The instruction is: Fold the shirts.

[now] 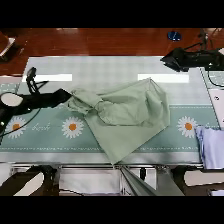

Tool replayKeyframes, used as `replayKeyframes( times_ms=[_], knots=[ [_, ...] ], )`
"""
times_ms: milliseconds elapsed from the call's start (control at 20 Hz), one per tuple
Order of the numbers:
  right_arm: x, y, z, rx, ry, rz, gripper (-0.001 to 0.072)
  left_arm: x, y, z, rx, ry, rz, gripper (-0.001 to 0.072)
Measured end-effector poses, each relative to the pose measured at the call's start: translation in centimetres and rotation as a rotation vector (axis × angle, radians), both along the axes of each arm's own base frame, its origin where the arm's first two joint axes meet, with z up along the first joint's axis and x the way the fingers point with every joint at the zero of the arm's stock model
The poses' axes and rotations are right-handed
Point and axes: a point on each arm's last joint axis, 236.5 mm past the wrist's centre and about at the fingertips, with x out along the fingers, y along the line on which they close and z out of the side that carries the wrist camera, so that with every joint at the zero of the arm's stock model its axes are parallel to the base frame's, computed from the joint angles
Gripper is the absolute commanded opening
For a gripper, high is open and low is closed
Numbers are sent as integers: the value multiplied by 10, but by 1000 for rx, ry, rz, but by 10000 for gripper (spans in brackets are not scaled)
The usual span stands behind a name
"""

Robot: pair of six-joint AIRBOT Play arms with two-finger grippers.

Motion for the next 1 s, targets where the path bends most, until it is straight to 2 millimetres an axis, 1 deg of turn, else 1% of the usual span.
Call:
replayKeyframes(
  times_ms=[100, 200, 250, 300, 350, 400, 500, 550, 650, 750, 850, 900, 950, 1000],
  knots=[
    [-19, -34, -1, -44, 48, 4, 406, 9, 27, 17, 14, 0, 24, 509],
    [-54, -75, -16, -125, 138, -14, 406, 15, 55, 28, 15, 6, 74, 509],
    [-78, -93, -25, -148, 192, -41, 406, 17, 65, 28, 8, 19, 97, 509],
    [-101, -106, -38, -160, 244, -76, 406, 16, 67, 24, -7, 48, 96, 509],
    [-125, -111, -52, -165, 296, -95, 406, 15, 67, 16, -21, 82, 90, 509],
    [-149, -110, -66, -160, 340, -108, 406, 15, 65, 7, -33, 114, 72, 509],
    [-186, -101, -89, -139, 396, -143, 406, 15, 58, -15, -49, 183, 31, 509],
    [-203, -92, -98, -117, 419, -151, 406, 16, 55, -26, -60, 215, 15, 509],
    [-230, -70, -111, -81, 455, -140, 406, 11, 44, -48, -88, 307, -43, 509],
    [-255, -47, -121, -58, 500, -92, 406, 2, 31, -67, -123, 409, -114, 508],
    [-279, -22, -130, -43, 557, -18, 406, -9, 17, -83, -155, 501, -180, 502],
    [-290, -11, -136, -44, 587, 15, 406, -15, 10, -88, -169, 541, -212, 445],
    [-300, -2, -140, -49, 612, 47, 406, -18, 5, -93, -176, 568, -234, 220],
    [-311, 7, -145, -54, 640, 78, 406, -22, 0, -96, -181, 593, -257, 27]
  ],
)
